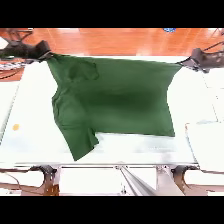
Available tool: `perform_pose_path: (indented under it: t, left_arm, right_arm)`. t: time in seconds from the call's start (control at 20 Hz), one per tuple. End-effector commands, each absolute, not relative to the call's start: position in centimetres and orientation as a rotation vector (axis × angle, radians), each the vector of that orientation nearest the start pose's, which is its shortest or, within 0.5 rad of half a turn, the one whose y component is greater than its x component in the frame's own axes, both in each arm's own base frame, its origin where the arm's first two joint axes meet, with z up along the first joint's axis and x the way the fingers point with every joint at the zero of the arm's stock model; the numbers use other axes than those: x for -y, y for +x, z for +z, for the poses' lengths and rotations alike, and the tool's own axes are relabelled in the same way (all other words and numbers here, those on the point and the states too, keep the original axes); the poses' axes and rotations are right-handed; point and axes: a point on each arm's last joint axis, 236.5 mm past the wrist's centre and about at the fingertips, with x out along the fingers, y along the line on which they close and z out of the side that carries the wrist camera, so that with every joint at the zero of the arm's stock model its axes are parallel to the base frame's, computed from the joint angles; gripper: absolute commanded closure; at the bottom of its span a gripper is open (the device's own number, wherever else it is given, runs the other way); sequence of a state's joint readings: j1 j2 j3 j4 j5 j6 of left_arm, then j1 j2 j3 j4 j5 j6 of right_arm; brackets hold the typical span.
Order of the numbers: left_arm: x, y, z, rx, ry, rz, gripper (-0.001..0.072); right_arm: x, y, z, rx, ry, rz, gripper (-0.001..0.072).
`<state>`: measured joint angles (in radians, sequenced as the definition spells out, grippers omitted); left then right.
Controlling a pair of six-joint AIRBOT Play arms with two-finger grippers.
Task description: Fold the shirts.
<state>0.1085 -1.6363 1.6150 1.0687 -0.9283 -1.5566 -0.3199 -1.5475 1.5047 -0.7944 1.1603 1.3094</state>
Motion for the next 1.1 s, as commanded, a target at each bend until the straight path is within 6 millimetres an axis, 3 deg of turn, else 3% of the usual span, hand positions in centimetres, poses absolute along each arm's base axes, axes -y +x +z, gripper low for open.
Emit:
perform_pose_path:
  t: [0.0,0.15,0.35,0.6,0.8,1.05]
  left_arm:
    - [5.8,58.9,0.6,-0.974,-0.662,-0.158,0.0690]
    - [6.9,58.7,-1.8,-1.024,-0.691,-0.169,0.0690]
    - [6.9,57.3,-1.4,-1.081,-0.682,-0.197,0.0690]
    - [3.4,53.0,-0.9,-1.209,-0.599,-0.282,0.0690]
    - [1.2,49.2,-3.4,-1.379,-0.507,-0.245,0.0690]
    - [3.4,45.2,-8.4,-1.527,-0.493,-0.257,0.0690]
  right_arm:
    - [0.9,54.7,3.0,-0.974,0.781,0.285,0.0694]
    - [0.6,55.7,1.1,-0.992,0.784,0.282,0.0694]
    - [0.2,54.7,0.2,-1.049,0.755,0.299,0.0693]
    - [2.4,50.8,0.2,-1.167,0.728,0.317,0.0693]
    - [3.6,47.4,-2.8,-1.329,0.632,0.260,0.0693]
    - [2.6,46.7,-5.6,-1.365,0.617,0.232,0.0693]
